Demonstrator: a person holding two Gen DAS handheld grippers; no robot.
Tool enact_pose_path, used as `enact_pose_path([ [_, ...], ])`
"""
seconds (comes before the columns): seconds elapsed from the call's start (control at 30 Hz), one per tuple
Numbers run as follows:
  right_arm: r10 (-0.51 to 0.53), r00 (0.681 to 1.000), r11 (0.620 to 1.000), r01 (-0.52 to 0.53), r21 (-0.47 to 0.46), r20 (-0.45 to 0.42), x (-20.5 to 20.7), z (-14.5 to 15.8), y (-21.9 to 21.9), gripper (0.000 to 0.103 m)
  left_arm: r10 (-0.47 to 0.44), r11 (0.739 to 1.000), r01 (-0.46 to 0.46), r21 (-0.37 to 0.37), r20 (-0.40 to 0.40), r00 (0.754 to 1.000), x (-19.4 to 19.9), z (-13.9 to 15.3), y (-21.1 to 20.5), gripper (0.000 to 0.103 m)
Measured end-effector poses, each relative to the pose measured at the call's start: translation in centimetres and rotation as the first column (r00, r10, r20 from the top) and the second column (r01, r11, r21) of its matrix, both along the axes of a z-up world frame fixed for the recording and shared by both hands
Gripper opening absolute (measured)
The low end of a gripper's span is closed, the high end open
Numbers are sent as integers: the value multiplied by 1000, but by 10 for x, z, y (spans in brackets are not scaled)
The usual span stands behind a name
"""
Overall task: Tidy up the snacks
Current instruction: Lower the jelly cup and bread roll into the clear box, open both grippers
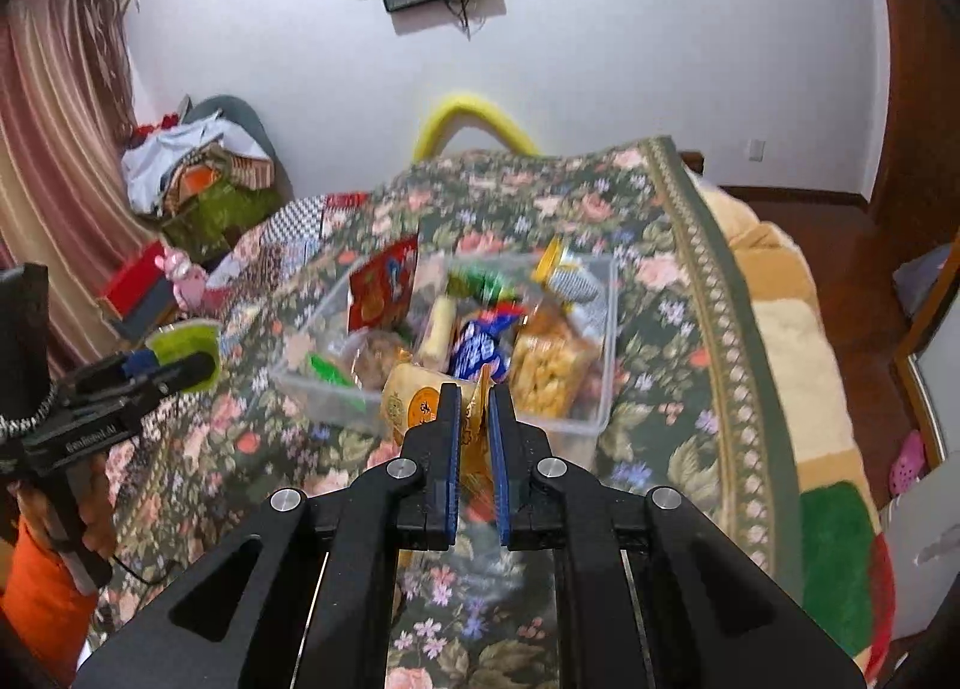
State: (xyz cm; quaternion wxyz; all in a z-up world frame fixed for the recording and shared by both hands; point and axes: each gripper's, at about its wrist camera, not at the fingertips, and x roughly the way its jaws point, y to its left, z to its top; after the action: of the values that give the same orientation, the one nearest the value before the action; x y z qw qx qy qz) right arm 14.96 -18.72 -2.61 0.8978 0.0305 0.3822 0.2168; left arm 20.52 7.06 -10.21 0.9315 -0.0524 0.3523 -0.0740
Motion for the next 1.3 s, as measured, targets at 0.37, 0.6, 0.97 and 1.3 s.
enact_pose_path([
  [0.37, -11, 1000, 999, 10, 33, 25, 39, -2, 8, 8, -38, 999, 37, -19, -44, 998, 51, -19, -31, 58],
  [0.6, -16, 1000, 999, 17, 38, -7, 66, -17, 20, 8, -51, 999, 51, -12, -84, 995, 87, -40, -48, 58],
  [0.97, -5, 999, 1000, 5, 11, -44, 92, -43, 42, 8, -47, 999, 45, -20, -129, 991, 117, -65, -49, 58],
  [1.3, 21, 996, 1000, -21, 6, -87, 91, -52, 47, 13, -48, 998, 45, -32, -104, 993, 109, -57, -49, 58],
])
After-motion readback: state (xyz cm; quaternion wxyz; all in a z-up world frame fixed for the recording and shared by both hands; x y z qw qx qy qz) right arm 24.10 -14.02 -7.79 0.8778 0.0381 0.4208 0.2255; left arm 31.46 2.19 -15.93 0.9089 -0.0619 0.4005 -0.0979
